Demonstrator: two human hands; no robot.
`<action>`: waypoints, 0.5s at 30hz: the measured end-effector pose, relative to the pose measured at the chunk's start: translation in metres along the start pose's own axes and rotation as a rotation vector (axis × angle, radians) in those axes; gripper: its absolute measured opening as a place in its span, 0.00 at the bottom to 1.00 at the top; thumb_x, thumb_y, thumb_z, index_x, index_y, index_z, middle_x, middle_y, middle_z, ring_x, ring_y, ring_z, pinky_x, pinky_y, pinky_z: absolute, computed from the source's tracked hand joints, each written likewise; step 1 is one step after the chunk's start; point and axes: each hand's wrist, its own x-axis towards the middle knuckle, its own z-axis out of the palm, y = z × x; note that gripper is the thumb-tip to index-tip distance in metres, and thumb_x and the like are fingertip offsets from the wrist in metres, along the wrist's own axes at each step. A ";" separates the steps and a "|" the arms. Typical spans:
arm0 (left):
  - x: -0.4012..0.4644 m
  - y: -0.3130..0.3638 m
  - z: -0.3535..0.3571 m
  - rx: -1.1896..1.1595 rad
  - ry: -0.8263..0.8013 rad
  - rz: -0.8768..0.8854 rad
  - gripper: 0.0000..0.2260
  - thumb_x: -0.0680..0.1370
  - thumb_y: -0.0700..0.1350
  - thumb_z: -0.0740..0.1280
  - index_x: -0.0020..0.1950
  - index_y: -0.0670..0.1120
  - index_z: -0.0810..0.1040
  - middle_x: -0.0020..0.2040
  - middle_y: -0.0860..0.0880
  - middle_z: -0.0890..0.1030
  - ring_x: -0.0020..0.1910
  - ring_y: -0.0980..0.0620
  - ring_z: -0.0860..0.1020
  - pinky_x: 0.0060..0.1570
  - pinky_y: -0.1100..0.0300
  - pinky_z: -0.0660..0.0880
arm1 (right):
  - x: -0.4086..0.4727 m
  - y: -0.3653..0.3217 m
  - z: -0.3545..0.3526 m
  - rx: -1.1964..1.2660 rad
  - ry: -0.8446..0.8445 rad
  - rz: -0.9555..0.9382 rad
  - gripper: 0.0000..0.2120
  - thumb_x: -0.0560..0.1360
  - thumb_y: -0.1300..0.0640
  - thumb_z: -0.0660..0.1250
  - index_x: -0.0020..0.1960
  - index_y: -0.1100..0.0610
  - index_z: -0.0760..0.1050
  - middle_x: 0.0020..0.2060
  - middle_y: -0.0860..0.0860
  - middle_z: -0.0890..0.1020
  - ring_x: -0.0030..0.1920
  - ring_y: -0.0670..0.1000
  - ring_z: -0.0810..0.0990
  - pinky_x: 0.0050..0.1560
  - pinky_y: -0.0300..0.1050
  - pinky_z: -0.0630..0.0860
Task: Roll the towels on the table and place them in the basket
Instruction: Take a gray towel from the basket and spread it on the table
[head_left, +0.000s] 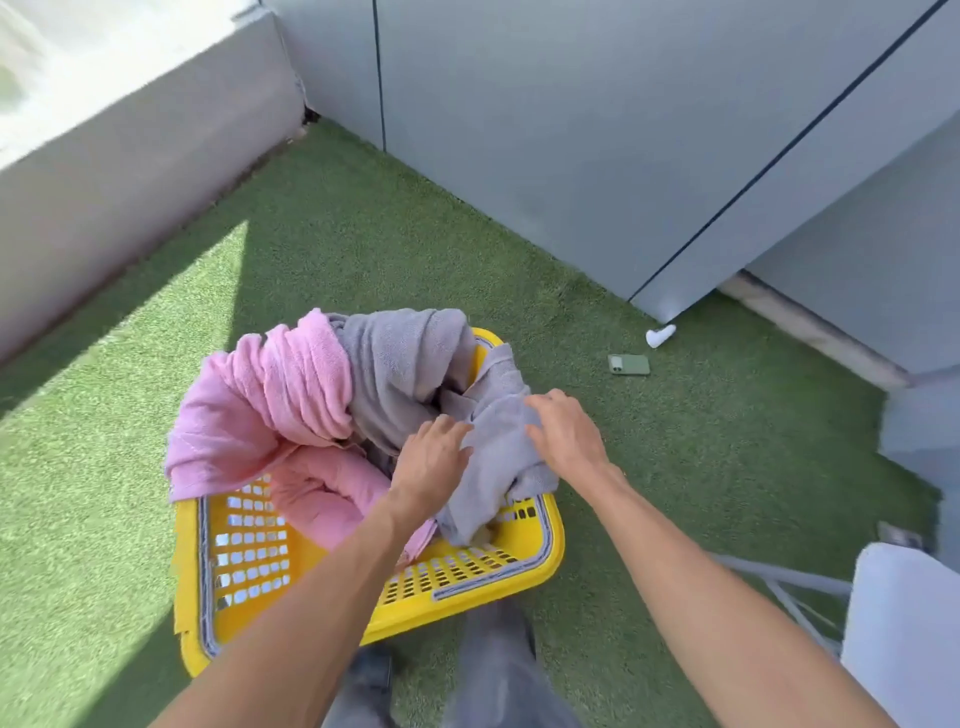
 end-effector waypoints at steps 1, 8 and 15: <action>0.012 0.005 0.001 0.000 0.012 -0.011 0.14 0.79 0.48 0.63 0.64 0.49 0.75 0.55 0.45 0.75 0.55 0.41 0.74 0.52 0.48 0.71 | 0.009 0.002 0.000 0.010 -0.011 -0.012 0.16 0.77 0.57 0.64 0.64 0.55 0.73 0.54 0.57 0.75 0.57 0.60 0.75 0.52 0.53 0.73; 0.077 0.030 0.026 -0.129 0.022 -0.181 0.16 0.78 0.47 0.66 0.65 0.49 0.77 0.56 0.45 0.78 0.55 0.41 0.76 0.57 0.47 0.72 | 0.057 0.030 0.032 0.152 -0.097 -0.094 0.19 0.77 0.55 0.66 0.67 0.54 0.72 0.58 0.57 0.76 0.59 0.59 0.76 0.56 0.52 0.73; 0.100 0.042 0.031 -0.207 0.002 -0.167 0.08 0.77 0.51 0.66 0.50 0.48 0.79 0.47 0.47 0.79 0.51 0.43 0.76 0.51 0.48 0.73 | 0.068 0.059 0.033 0.441 -0.065 -0.108 0.06 0.75 0.54 0.69 0.48 0.56 0.79 0.42 0.53 0.83 0.44 0.54 0.81 0.43 0.49 0.75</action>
